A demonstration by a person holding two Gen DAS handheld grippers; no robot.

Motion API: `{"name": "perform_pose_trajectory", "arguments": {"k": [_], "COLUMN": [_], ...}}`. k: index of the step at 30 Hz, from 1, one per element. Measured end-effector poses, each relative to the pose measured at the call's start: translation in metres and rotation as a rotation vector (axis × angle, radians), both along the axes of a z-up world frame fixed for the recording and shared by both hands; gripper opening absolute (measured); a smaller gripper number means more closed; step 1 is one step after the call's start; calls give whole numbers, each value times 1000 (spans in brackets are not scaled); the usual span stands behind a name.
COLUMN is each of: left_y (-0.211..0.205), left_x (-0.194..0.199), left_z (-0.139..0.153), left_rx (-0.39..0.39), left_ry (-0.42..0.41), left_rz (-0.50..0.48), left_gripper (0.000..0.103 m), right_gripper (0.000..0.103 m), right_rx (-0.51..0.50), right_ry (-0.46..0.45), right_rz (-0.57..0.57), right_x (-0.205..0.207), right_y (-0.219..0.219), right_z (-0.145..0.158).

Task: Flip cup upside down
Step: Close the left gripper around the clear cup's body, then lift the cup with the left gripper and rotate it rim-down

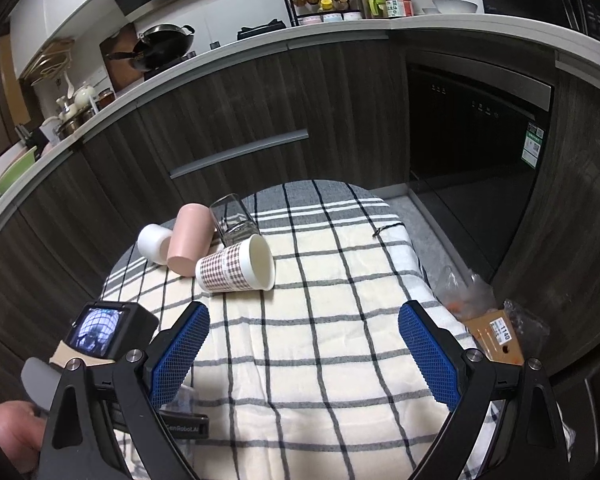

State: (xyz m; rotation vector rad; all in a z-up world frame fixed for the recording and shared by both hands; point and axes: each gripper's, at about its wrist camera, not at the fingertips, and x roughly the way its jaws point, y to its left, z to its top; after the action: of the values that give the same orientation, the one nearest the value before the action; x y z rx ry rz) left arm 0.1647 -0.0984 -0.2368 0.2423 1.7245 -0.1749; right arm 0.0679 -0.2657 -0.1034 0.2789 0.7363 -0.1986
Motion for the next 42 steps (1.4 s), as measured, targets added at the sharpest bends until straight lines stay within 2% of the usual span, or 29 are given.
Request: {"name": "perform_pose_trajectory", "arguments": {"k": [3, 6, 10, 13, 16, 18, 20, 23, 25, 30, 36, 42], "left_y": [-2, 5, 15, 25, 44, 51, 51, 43, 42, 49, 53, 57], "left_x": [-11, -14, -20, -29, -37, -38, -42, -49, -51, -55, -64, -76], "left_z": [13, 32, 68, 92, 107, 111, 111, 100, 94, 79, 65, 64], "left_rx": [-28, -52, -115, -168, -289, -331, -355, -338, -358, -376, -355, -353], "left_ry": [-8, -72, -263, -444, -604, -680, -805, -986, -1041, -1099, -1069, -1056], "left_rz": [9, 3, 9, 24, 71, 84, 78, 24, 19, 46, 45, 58], "left_gripper": [71, 71, 71, 71, 71, 71, 71, 71, 71, 71, 71, 72], "right_gripper": [96, 96, 96, 96, 96, 96, 96, 96, 96, 96, 96, 96], "right_rx": [5, 16, 18, 0, -22, -33, -49, -75, -88, -129, -137, -147], "right_ry": [-4, -9, -24, -55, -81, -85, -84, -77, -69, -60, -38, -27], "right_rz": [-1, 6, 12, 14, 20, 26, 33, 44, 49, 58, 63, 77], "right_x": [-1, -3, -7, -12, -18, -20, -20, -22, -22, -25, -27, -28], "right_y": [0, 2, 6, 10, 15, 20, 24, 30, 33, 39, 40, 43], "right_z": [1, 4, 10, 18, 22, 23, 22, 20, 18, 14, 7, 4]}}
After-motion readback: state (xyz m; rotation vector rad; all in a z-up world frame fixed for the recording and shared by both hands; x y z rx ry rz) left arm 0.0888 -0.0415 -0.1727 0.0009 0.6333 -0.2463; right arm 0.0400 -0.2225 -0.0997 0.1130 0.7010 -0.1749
